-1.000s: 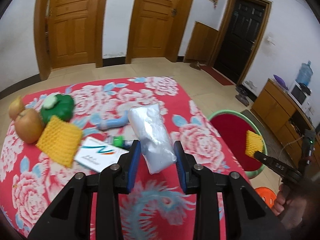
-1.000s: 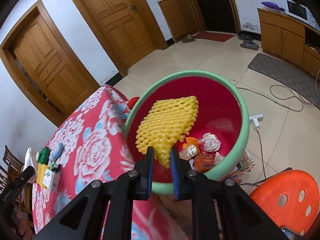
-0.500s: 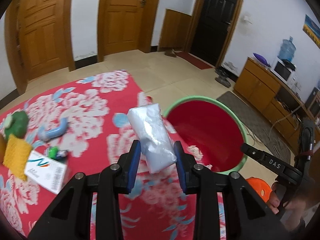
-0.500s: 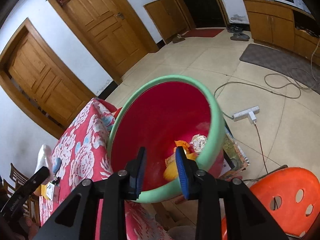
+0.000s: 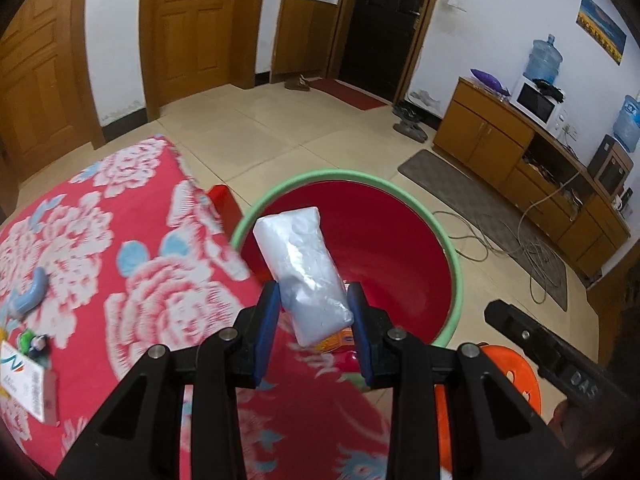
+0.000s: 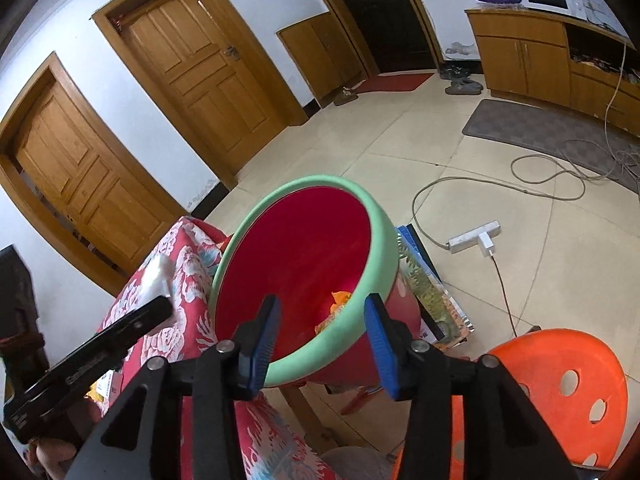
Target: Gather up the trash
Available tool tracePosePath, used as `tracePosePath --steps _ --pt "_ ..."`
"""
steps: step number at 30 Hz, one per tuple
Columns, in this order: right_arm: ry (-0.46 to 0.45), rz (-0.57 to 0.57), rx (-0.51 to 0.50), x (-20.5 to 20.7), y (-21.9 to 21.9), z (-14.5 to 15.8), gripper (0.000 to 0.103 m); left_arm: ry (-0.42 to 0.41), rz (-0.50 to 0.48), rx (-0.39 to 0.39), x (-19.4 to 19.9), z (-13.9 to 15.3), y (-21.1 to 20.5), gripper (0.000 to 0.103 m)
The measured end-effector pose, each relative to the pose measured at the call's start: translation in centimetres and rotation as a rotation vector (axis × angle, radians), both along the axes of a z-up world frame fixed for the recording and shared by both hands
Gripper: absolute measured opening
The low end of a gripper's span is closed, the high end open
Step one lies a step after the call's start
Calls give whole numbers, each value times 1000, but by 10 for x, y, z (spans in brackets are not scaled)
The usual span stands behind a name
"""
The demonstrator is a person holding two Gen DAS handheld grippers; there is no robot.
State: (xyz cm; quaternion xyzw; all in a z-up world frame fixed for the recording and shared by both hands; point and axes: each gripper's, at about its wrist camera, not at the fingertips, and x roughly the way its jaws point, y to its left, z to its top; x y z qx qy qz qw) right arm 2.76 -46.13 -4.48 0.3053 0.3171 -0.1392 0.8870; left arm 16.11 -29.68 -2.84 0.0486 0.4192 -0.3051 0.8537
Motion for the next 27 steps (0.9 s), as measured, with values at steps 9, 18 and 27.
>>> tracePosePath --steps 9,18,27 --pt "-9 -16 28 -9 -8 -3 51 9 -13 -2 0 -5 -12 53" --pt "-44 9 17 -16 -1 8 61 8 110 -10 -2 3 25 62" --pt "-44 38 21 -17 11 10 65 -8 287 5 7 5 96 65"
